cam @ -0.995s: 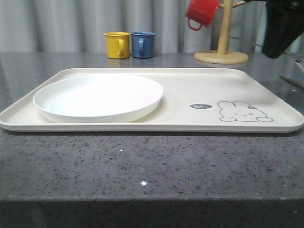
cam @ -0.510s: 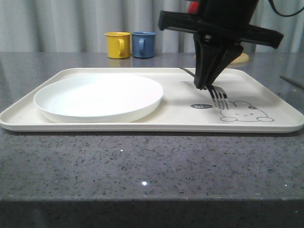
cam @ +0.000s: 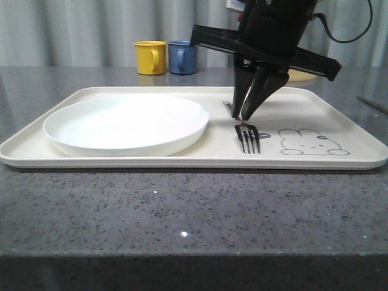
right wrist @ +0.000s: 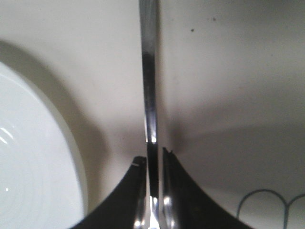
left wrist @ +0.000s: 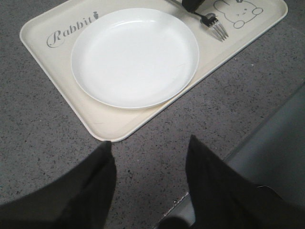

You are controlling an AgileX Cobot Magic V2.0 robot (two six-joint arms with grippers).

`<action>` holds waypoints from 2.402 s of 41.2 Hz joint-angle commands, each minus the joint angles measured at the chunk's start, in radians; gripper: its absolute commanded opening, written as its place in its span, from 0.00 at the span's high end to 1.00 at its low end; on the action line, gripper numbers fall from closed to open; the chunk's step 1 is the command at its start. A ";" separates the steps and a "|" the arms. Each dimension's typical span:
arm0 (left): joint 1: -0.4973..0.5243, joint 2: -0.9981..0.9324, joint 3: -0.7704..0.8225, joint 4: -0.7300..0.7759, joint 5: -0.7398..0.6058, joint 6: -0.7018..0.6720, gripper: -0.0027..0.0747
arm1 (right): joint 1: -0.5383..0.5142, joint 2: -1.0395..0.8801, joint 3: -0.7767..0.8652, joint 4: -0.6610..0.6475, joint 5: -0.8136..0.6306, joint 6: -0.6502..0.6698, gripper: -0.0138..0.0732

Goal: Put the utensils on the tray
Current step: 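Carry the fork onto the tray beside the plate and lower it, then open the right gripper and lift away from the fork, then lower the right gripper onto the chopsticks and close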

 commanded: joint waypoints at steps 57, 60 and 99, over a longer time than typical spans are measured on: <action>-0.007 -0.002 -0.026 -0.019 -0.068 -0.009 0.53 | -0.431 -0.256 0.133 -0.209 0.175 -0.490 0.58; -0.007 -0.002 -0.026 -0.019 -0.068 -0.009 0.53 | -0.434 -0.224 0.133 -0.215 0.162 -0.490 0.58; -0.007 -0.002 -0.026 -0.019 -0.068 -0.009 0.53 | -0.468 -0.134 0.133 -0.190 0.153 -0.492 0.78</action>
